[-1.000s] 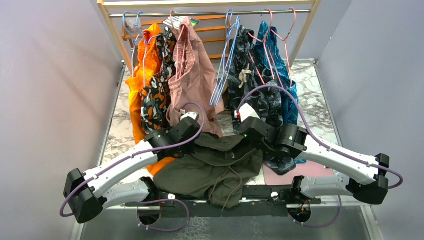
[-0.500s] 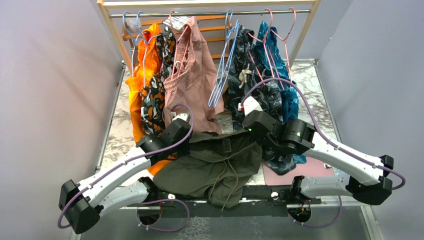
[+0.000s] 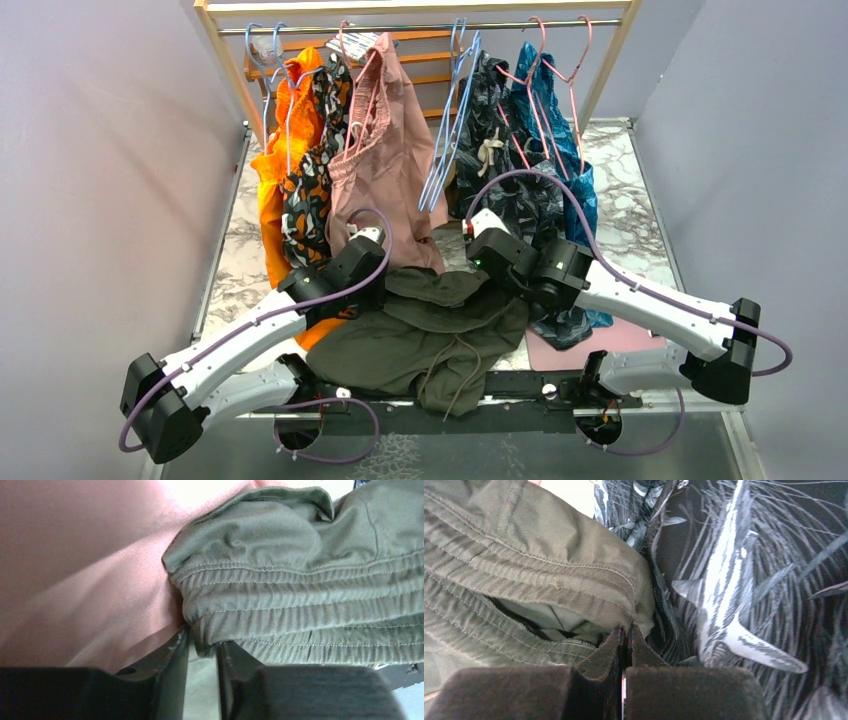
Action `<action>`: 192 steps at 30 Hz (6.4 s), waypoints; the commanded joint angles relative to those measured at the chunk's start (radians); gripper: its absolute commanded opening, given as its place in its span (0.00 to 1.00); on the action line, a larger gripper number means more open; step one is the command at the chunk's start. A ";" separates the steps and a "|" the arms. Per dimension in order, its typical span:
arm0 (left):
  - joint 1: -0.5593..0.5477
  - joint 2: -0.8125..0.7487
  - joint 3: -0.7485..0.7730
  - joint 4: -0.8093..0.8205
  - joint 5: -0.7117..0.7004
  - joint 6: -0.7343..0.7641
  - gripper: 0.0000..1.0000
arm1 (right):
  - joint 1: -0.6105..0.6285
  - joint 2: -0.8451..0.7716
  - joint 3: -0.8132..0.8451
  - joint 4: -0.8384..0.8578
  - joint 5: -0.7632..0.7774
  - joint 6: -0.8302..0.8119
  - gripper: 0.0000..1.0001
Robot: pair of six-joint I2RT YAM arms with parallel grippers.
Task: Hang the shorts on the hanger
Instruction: Adjust the shorts at the center of the board, then pick up the hanger from the clothesline.
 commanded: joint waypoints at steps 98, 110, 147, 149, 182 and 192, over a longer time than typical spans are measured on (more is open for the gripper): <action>0.007 -0.288 -0.253 0.778 0.555 0.337 0.85 | -0.231 0.007 0.371 0.685 -0.235 -0.021 0.43; 0.007 -0.340 -0.233 0.836 0.623 0.263 0.86 | -0.231 -0.042 0.384 0.639 -0.294 -0.069 0.52; 0.007 -0.275 -0.278 0.858 0.614 0.272 0.85 | -0.231 0.119 0.563 0.523 -0.351 -0.039 0.49; 0.007 -0.275 -0.278 0.857 0.613 0.272 0.85 | -0.232 0.107 0.561 0.536 -0.372 -0.035 0.51; 0.007 -0.270 -0.278 0.847 0.604 0.270 0.85 | -0.246 0.224 0.605 0.462 -0.369 0.063 0.60; 0.007 -0.274 -0.279 0.845 0.604 0.267 0.85 | -0.251 0.189 0.596 0.413 -0.282 0.046 0.61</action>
